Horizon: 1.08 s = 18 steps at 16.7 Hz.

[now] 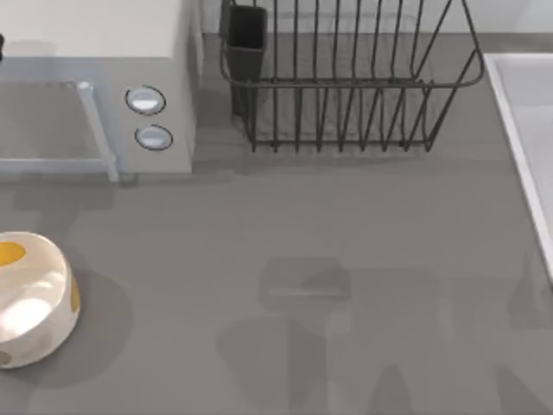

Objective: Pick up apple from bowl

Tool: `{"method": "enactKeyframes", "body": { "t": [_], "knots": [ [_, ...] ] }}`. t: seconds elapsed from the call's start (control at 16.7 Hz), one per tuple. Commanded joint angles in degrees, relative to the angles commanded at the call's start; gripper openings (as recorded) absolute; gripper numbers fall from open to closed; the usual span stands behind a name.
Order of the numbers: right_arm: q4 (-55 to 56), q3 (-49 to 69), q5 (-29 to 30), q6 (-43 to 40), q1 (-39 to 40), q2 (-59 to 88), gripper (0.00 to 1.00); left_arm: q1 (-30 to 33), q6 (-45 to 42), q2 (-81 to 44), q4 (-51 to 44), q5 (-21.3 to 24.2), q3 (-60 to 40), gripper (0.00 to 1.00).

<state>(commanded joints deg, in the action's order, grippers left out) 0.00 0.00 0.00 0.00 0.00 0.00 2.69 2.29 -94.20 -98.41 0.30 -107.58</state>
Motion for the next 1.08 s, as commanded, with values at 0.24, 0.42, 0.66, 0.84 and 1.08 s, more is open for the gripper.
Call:
{"method": "enactKeyframes", "body": {
  "t": [0.24,0.42,0.66,0.84,1.08],
  "knots": [
    [0.0,0.0,0.0,0.0,0.0,0.0,1.00,0.6,0.8,-0.9,0.7,0.0,0.2,0.00],
    [0.0,0.0,0.0,0.0,0.0,0.0,1.00,6.3,6.3,-4.9,4.2,-0.1,1.2,0.00],
    [0.0,0.0,0.0,0.0,0.0,0.0,1.00,20.0,19.1,-11.8,11.7,-0.2,3.7,0.00],
    [0.0,0.0,0.0,0.0,0.0,0.0,1.00,26.2,25.2,-15.6,16.4,-0.2,5.6,0.00],
    [0.0,0.0,0.0,0.0,0.0,0.0,1.00,27.4,26.3,-16.3,17.5,-0.2,6.1,0.00]
  ]
}}
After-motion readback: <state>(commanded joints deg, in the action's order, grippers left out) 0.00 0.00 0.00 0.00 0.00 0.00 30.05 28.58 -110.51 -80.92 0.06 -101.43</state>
